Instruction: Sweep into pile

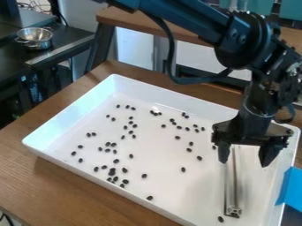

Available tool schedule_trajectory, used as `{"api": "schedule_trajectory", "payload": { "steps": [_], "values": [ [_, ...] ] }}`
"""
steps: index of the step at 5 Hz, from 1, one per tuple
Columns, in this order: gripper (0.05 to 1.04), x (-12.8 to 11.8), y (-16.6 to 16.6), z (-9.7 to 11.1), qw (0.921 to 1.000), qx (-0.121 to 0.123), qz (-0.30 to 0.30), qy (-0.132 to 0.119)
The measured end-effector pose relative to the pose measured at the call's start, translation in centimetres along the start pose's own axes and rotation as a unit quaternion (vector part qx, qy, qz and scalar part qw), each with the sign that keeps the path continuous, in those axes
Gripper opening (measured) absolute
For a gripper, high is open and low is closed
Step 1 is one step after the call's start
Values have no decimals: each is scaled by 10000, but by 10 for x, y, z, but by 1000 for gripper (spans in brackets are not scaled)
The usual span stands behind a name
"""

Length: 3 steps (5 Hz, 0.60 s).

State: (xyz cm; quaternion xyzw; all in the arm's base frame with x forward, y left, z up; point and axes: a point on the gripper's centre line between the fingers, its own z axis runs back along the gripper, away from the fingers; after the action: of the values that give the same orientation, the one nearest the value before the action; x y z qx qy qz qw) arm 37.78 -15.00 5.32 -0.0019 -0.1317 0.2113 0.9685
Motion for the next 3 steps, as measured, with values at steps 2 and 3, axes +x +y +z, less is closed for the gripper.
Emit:
{"api": "schedule_trajectory", "payload": {
  "steps": [2, 3],
  "values": [
    [1007, -2, 6, -14, 9997, 228, -111, -4],
    [958, -1, 5, -19, 9992, 365, -130, 68]
  ]
}}
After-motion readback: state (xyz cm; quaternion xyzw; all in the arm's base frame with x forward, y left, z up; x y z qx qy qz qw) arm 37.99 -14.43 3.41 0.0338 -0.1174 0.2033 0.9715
